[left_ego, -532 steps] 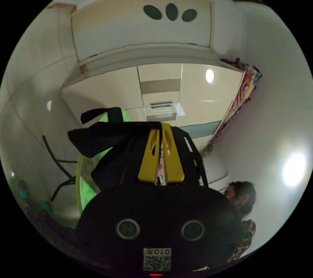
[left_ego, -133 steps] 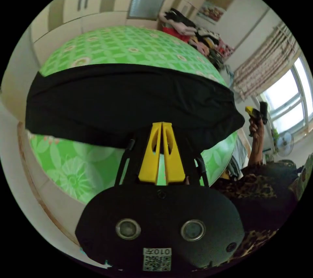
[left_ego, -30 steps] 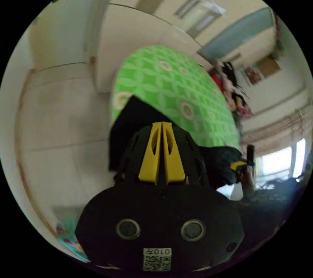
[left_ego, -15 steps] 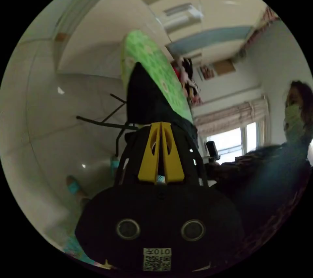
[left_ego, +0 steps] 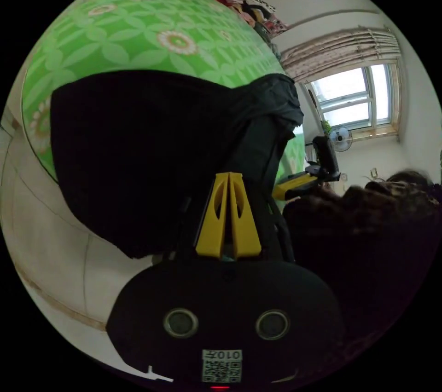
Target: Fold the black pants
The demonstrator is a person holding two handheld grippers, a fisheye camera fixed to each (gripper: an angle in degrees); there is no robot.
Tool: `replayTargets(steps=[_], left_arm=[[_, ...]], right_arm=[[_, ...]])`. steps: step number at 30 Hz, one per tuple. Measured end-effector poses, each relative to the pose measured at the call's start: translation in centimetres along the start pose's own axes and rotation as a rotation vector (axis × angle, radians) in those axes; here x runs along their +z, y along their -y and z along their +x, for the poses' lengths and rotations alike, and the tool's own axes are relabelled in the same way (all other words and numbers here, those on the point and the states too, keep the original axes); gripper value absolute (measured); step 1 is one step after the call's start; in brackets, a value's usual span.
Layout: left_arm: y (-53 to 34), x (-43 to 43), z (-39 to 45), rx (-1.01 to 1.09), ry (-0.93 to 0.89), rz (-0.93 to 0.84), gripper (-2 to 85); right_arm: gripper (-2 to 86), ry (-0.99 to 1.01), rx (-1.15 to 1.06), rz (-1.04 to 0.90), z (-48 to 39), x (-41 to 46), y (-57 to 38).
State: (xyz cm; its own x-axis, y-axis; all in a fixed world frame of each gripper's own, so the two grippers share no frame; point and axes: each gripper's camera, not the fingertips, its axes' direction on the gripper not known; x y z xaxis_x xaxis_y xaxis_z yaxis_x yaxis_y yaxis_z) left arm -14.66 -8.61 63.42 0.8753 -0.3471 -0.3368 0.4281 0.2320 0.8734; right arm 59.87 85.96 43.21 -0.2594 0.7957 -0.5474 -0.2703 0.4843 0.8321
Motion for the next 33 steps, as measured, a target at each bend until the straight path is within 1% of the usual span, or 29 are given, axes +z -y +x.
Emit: replayTargets(steps=[3,5,10,12,14,16,17,18,19,21,23,24,26,28,33], left_arm=[[1.5,-0.6,-2.7,-0.004,0.028,0.007,-0.4],[3.3,-0.5,-4.6,0.054,0.032,-0.035,-0.4],[7.1,-0.2,-9.1,0.175,-0.005,-0.081,-0.3],[8.6,-0.3,-11.3,0.221,-0.03,-0.086,-0.3],[10.7,-0.3,-14.1,0.272,-0.073,-0.127,-0.2],[11.9,-0.6,-15.2,0.325,-0.078,-0.172,-0.1],[12.2,-1.2,-15.4,0.384,-0.083,-0.194,-0.1],[12.1,-1.5,-15.4,0.419,-0.101,-0.199,-0.1],[11.7,-2.1,-15.7,0.479,-0.156,-0.215,-0.1],[10.7,-2.0,-16.3,0.536,-0.204,-0.284,-0.1],[8.4,0.2,-17.0,0.589,-0.21,-0.389,-0.1],[7.8,1.0,-17.2,0.594,-0.206,-0.411,-0.2],[5.9,4.4,-18.4,0.562,-0.114,-0.451,-0.2],[5.2,5.0,-19.7,0.498,-0.144,-0.442,-0.3],[3.1,4.8,-22.4,0.373,-0.053,-0.507,-0.1]], right_arm=[[2.4,0.087,0.002,0.037,0.3,1.5,0.0],[2.3,0.129,0.007,0.06,0.1,2.3,0.4],[2.2,0.068,-0.004,0.061,-2.6,5.6,1.8],[2.2,0.064,0.029,0.089,-3.0,6.2,1.7],[2.2,0.066,0.118,0.158,-3.3,6.4,0.9],[2.2,0.159,0.19,0.3,-3.6,6.4,-0.8],[2.2,0.19,0.203,0.336,-3.6,6.5,-1.2],[2.2,0.245,0.224,0.398,-3.6,6.8,-2.1],[2.2,0.285,0.241,0.449,-3.6,7.2,-2.9],[2.2,0.311,0.276,0.504,-3.8,7.9,-4.2],[2.2,0.322,0.293,0.508,-3.8,8.8,-5.0],[2.2,0.328,0.3,0.501,-3.7,9.4,-5.5],[2.2,0.349,0.288,0.482,-3.3,10.2,-5.9],[2.3,0.358,0.242,0.489,-3.5,10.2,-6.4],[2.5,0.28,0.154,0.528,-4.5,8.9,-8.7]])
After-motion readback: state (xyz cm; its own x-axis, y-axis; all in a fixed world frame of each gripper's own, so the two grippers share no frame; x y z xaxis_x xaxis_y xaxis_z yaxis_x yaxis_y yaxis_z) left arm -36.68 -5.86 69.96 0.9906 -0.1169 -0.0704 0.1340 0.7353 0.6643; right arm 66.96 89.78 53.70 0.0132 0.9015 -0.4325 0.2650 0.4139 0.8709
